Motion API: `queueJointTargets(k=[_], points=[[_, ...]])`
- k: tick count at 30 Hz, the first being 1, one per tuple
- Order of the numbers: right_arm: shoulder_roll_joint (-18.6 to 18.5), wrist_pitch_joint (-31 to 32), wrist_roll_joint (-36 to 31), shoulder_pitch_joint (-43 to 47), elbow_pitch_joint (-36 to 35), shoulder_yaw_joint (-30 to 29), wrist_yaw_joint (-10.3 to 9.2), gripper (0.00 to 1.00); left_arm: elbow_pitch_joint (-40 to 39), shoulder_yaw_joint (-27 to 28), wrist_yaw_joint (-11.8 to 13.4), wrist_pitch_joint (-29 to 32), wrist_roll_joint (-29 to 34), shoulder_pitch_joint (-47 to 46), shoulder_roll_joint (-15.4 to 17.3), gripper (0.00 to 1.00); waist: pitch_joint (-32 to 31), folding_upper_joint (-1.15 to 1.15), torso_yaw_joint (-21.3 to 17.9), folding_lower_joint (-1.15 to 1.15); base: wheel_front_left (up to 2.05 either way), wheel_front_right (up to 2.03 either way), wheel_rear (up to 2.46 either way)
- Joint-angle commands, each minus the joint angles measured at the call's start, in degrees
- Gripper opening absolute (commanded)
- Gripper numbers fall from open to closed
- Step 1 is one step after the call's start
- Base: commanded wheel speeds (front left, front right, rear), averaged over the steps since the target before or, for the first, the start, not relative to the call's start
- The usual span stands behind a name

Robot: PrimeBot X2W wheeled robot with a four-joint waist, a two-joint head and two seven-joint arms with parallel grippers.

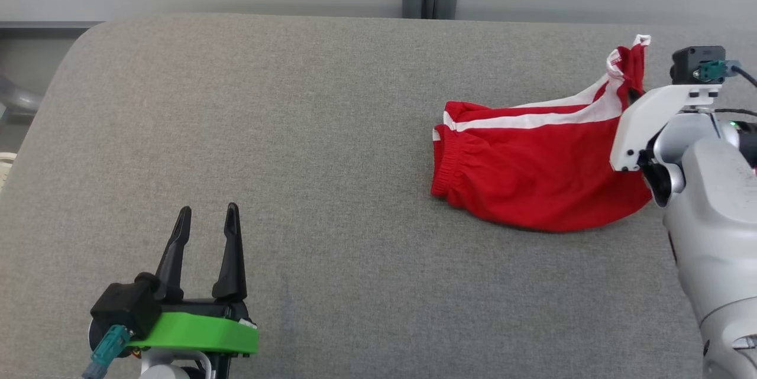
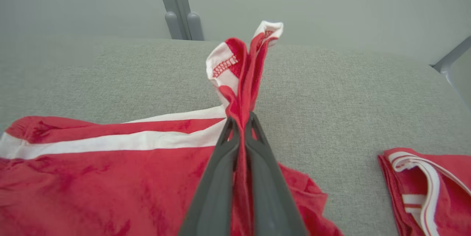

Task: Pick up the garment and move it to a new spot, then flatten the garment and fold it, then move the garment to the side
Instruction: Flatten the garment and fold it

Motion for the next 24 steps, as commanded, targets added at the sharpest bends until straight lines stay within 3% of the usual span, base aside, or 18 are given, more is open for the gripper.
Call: queueJointTargets(k=[1,12,19,24], points=[[0.97,0.47,0.40,1.25,-1.02,1.15,-0.10,0.00,0.07,0.16,-0.27,0.03,0.61,0.69,0.08,1.00,-0.42,0.00,0.15,0.00,0.00,0.00,0.00],[8.26,3.54,4.24,2.20,-6.00,8.10,-0.10,0.00,-0.04,-0.20,-0.26,0.03,-0.24,-0.61,0.08,1.00,0.56,0.00,1.75,0.00,0.00,0.00,0.00],[9.19,4.78,7.86,2.85,-6.12,13.44,-0.10,0.00,0.51,-0.39,-0.26,0.03,-0.76,-1.33,0.08,1.00,1.02,0.00,3.06,0.00,0.00,0.00,0.00],[9.17,5.59,13.94,3.69,-6.59,19.04,-0.10,0.00,0.90,-0.04,-0.23,0.03,-0.75,-1.36,0.08,1.00,1.05,0.00,3.73,0.00,0.00,0.00,0.00]])
